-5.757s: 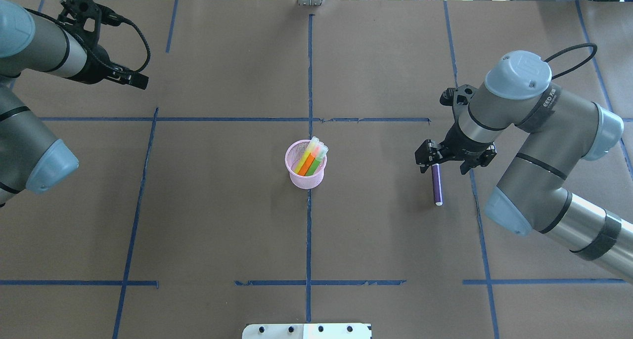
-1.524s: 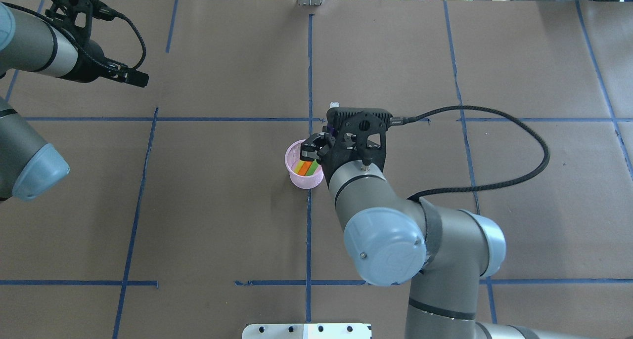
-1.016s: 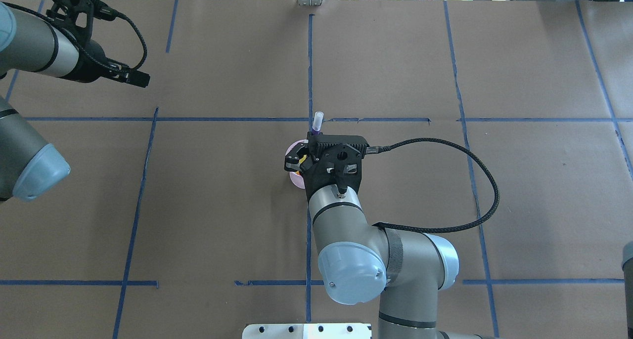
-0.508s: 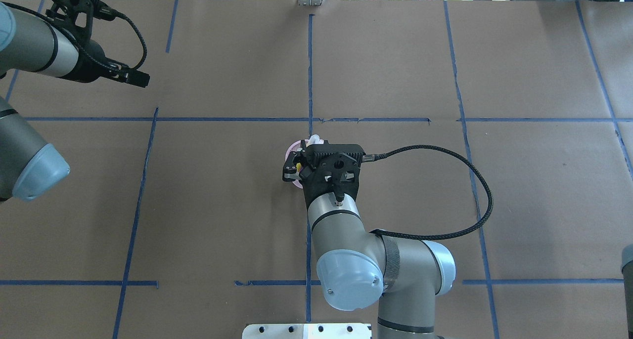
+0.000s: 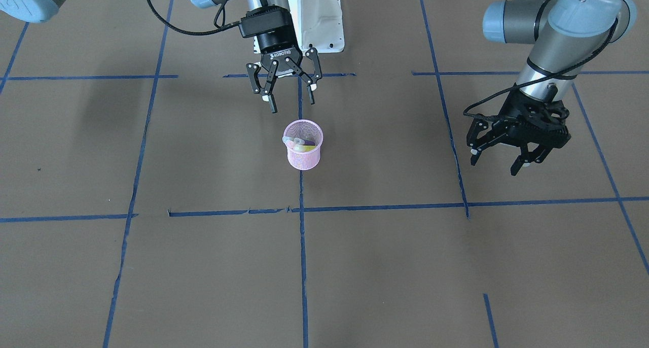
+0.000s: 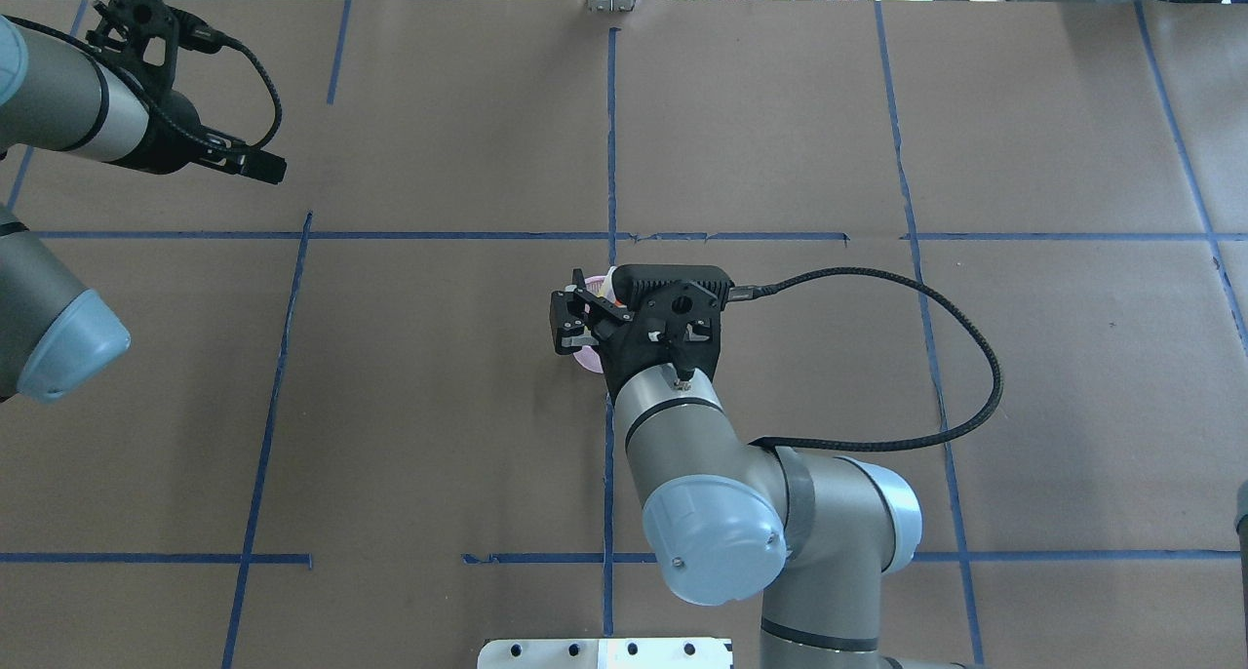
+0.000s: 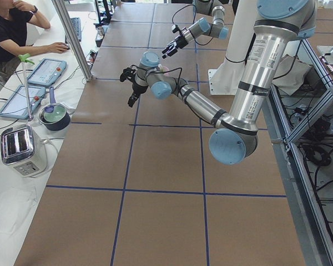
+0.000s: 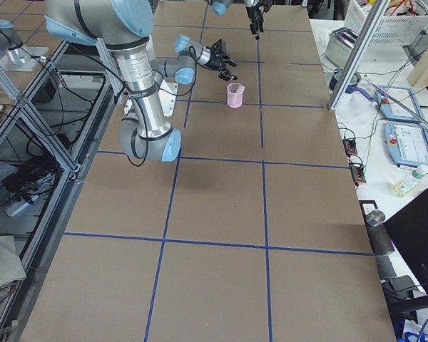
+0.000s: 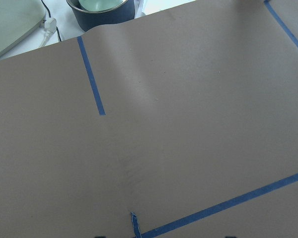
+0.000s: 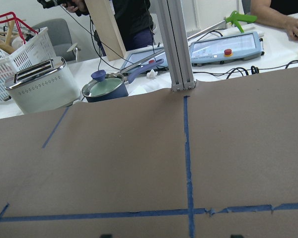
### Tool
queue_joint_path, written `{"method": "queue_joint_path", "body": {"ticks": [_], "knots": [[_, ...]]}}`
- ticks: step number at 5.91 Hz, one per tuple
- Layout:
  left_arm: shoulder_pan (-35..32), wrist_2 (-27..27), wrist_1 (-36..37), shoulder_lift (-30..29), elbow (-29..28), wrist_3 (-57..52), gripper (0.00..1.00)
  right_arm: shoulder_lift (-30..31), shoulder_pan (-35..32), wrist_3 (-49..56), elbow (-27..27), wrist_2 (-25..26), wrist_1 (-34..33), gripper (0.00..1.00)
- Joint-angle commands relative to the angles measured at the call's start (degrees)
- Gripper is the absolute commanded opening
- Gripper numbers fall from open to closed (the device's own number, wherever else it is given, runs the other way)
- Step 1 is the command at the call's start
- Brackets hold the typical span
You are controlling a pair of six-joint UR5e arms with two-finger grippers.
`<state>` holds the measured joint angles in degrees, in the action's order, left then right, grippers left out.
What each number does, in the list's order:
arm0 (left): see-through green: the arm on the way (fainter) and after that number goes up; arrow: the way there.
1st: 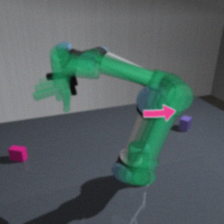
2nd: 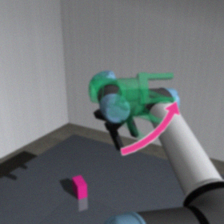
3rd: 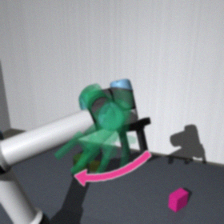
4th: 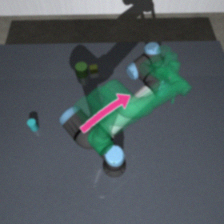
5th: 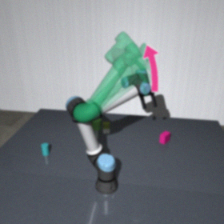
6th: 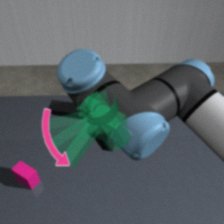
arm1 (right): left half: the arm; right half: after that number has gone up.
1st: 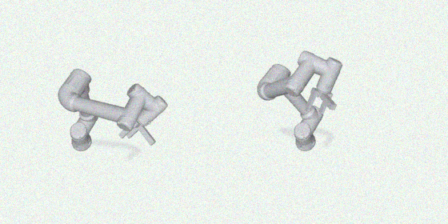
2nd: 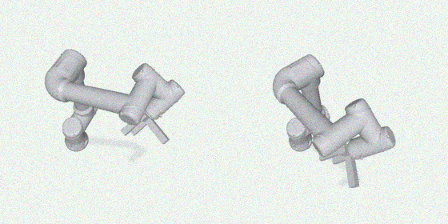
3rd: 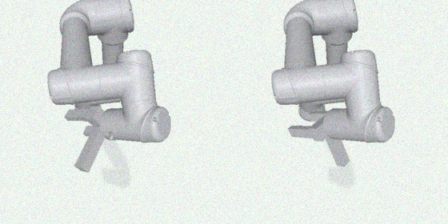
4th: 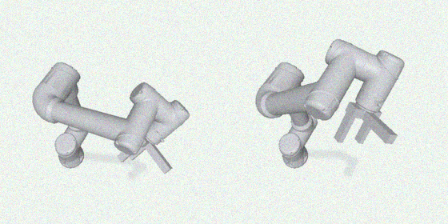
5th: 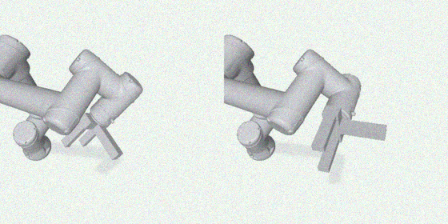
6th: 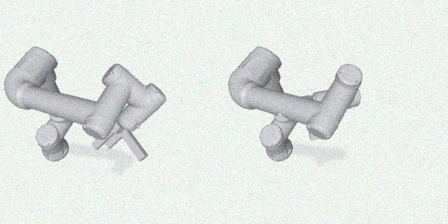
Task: Collect pens into pen holder
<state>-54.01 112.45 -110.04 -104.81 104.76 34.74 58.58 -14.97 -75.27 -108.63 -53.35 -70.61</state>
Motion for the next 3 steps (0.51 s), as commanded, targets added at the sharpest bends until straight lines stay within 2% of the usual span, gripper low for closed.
{"method": "queue_joint_path", "body": {"ticks": [1,2,3], "knots": [[-2.75,3.47,3.92,2.58,-1.66,-11.28,0.83,5.56,-12.12,1.95,-3.86,-24.12,0.03,0.82],[-7.72,3.82,9.18,3.38,-1.93,-19.89,0.83,6.80,-21.15,3.97,-3.69,-39.14,-2.06,0.80],[-14.12,7.22,11.67,6.17,-1.93,-28.33,0.83,9.85,-31.86,13.30,-2.56,-53.99,-4.60,0.79]]}}
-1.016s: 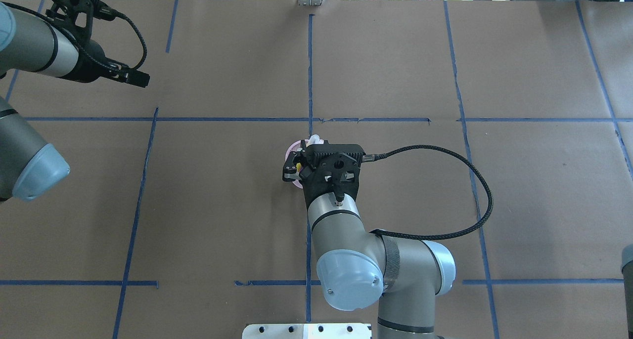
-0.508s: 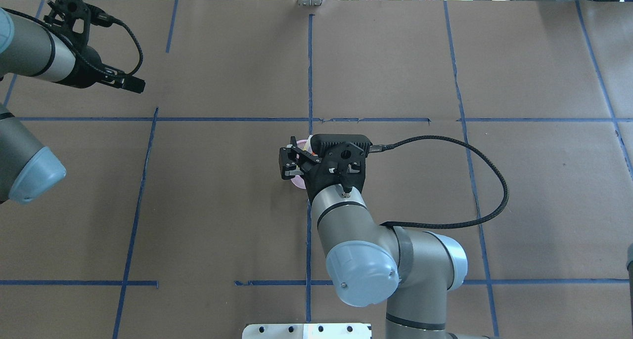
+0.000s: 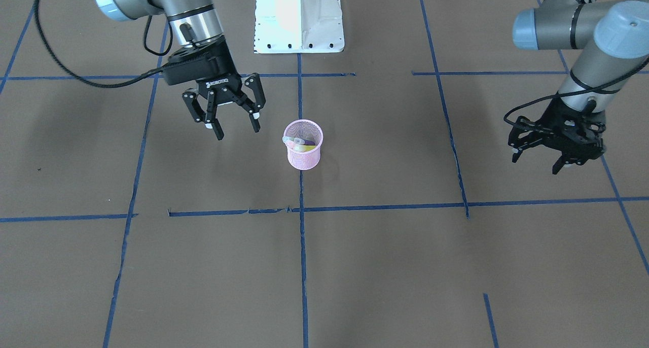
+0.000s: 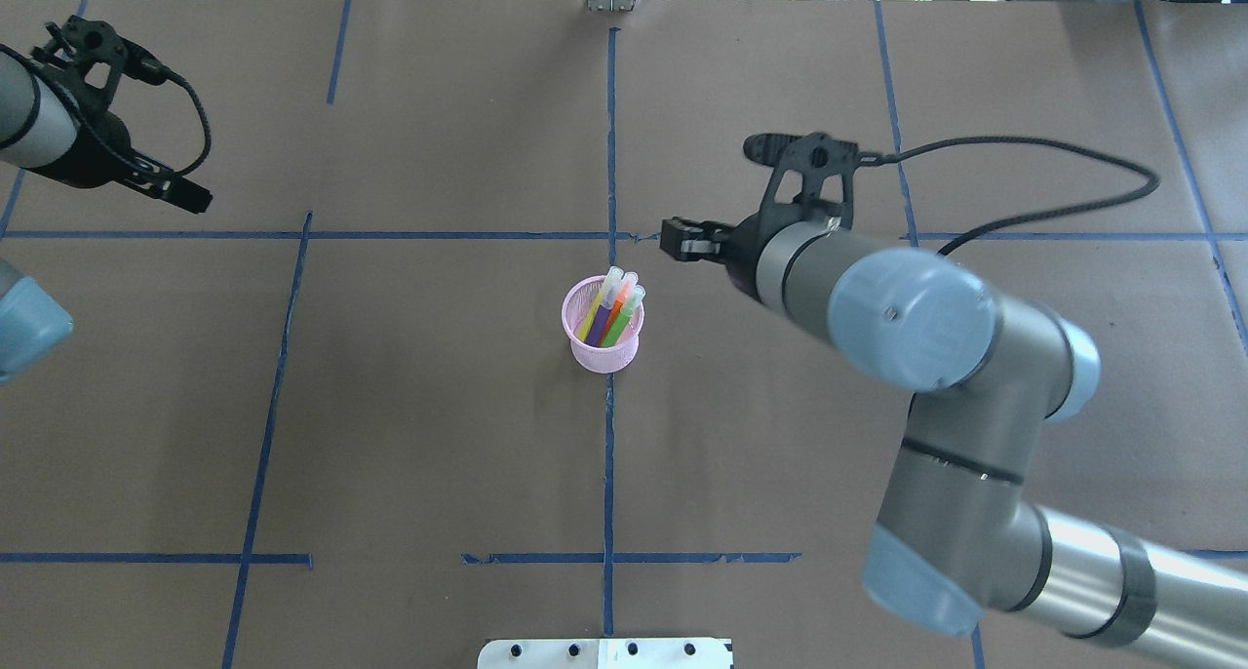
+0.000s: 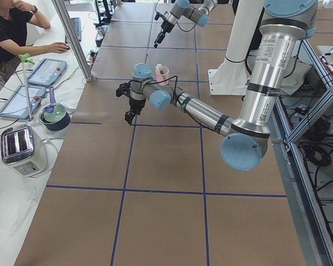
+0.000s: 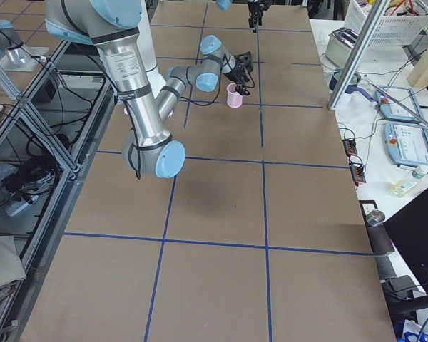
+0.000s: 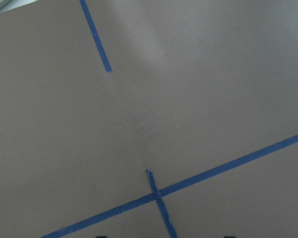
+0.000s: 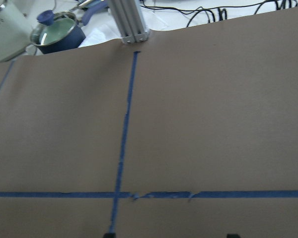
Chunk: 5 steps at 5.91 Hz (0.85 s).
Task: Collect pens into pen holder
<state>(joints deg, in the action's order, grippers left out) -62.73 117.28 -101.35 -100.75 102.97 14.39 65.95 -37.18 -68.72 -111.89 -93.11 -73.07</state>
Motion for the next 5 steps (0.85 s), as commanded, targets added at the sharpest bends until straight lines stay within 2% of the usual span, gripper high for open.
{"method": "queue_joint_path", "body": {"ticks": [1,2,3,4,5], "knots": [[-12.52,8.86,5.44,2.40,-2.66,-15.98,0.84,6.60,-18.46,18.16,2.53,-23.17,-3.73,0.79],[-17.90,12.06,8.25,2.40,-3.56,-21.20,0.88,8.56,-27.16,28.98,5.42,-30.66,-7.48,0.81],[-20.91,13.48,12.11,2.58,-3.65,-22.03,1.00,10.58,-32.38,31.00,6.58,-32.64,-13.61,1.00],[-23.21,14.11,13.71,3.27,-3.65,-22.04,1.00,12.08,-34.61,32.59,7.64,-32.93,-14.20,1.00],[-24.71,14.11,15.64,3.63,-3.74,-22.04,1.00,15.05,-38.20,41.04,8.78,-33.62,-15.07,1.00]]}}
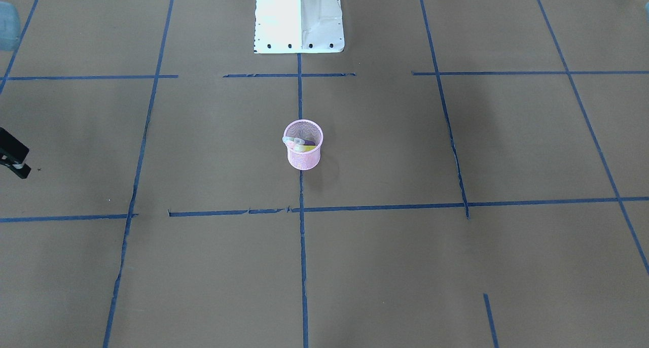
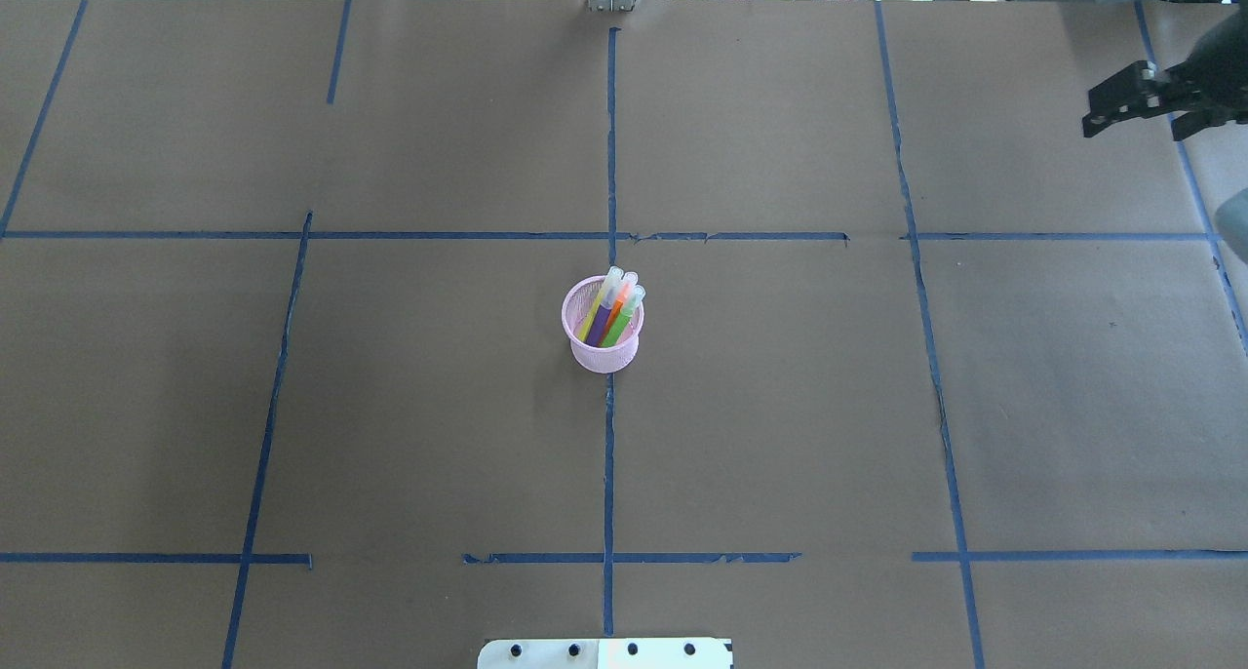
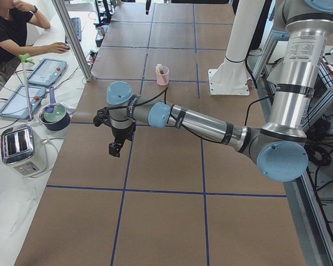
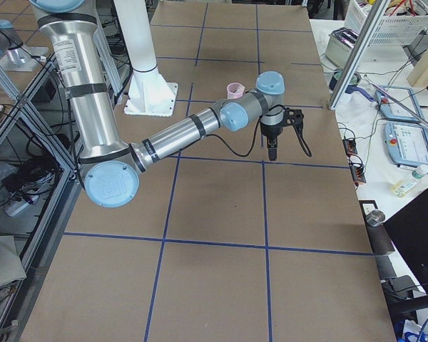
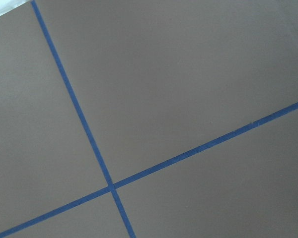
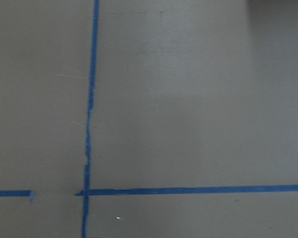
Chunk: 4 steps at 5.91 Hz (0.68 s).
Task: Collect pens into pen holder
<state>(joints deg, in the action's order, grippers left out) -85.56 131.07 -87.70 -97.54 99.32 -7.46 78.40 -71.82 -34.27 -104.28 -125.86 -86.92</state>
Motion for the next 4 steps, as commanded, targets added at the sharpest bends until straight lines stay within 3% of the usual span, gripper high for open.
{"method": "queue_joint_path", "body": {"ticks": [1,2,3,4], "knots": [[-5.20,0.24,5.23,0.51,-0.61,0.51,1.00,3.33,-7.51,21.29,5.89,-3.67,-2.36,1.00],[-6.89,0.50,8.04,0.68,-0.79,0.43,1.00,2.81,-11.72,32.14,13.16,-9.00,-2.98,1.00],[-6.82,1.90,8.25,1.99,-0.96,0.69,1.00,3.07,-14.11,37.38,17.67,-9.58,-3.07,1.00],[-6.90,2.96,8.25,2.18,-0.79,4.43,1.00,3.85,-15.79,37.52,18.06,-9.58,-3.69,1.00]]}}
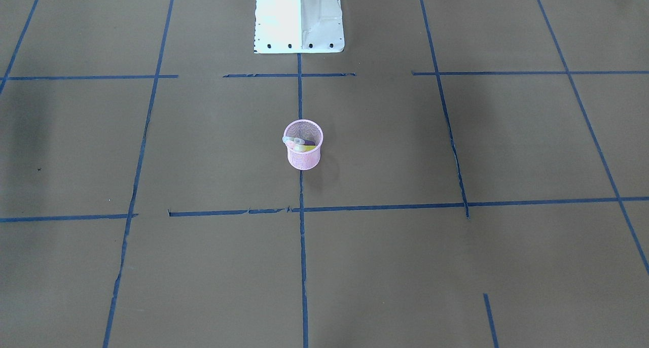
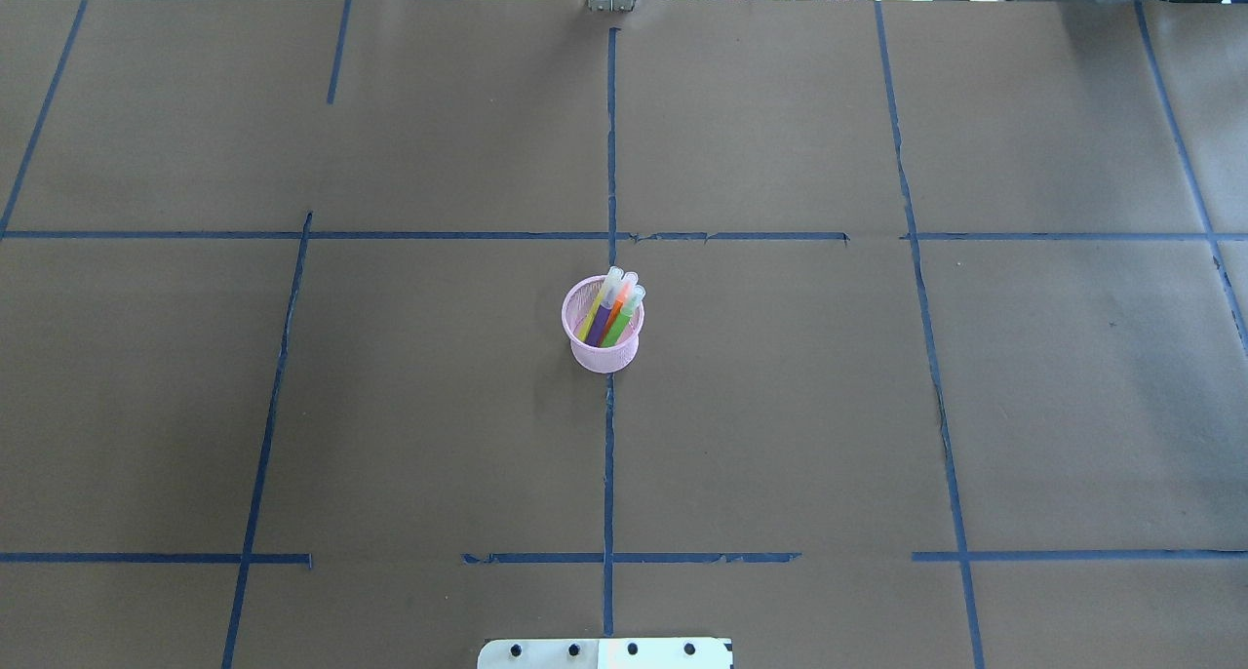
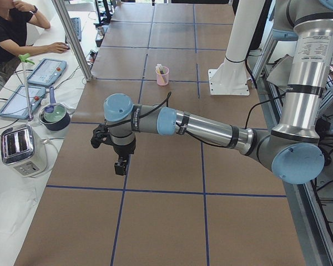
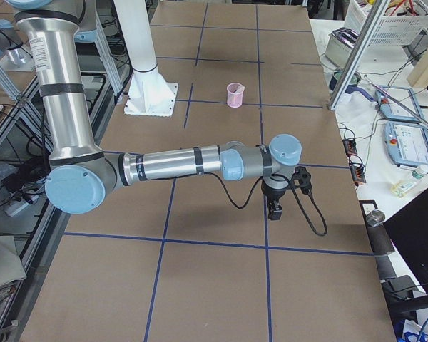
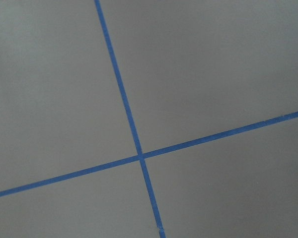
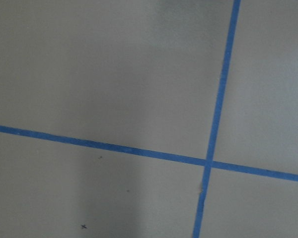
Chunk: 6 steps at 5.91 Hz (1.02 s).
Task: Collect pens into pen holder
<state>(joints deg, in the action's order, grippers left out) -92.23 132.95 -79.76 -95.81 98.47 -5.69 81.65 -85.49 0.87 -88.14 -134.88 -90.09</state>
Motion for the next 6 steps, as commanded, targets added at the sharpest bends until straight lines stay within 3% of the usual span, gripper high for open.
{"method": "queue_joint_path", "body": {"ticks": [1,3,6], "knots": [[-0.14,1.61,-0.48,5.84,1.10,3.14,1.00,1.22,-2.57,2.30,1.40,-0.47,-1.57,1.00],[0.99,1.53,-1.62,9.22,0.84,2.97,1.00,2.81,-2.49,1.77,0.95,-0.21,-0.79,1.00],[3.29,1.35,-2.16,9.58,0.14,2.97,1.00,3.60,-2.14,2.56,0.78,0.14,0.51,1.00]]}}
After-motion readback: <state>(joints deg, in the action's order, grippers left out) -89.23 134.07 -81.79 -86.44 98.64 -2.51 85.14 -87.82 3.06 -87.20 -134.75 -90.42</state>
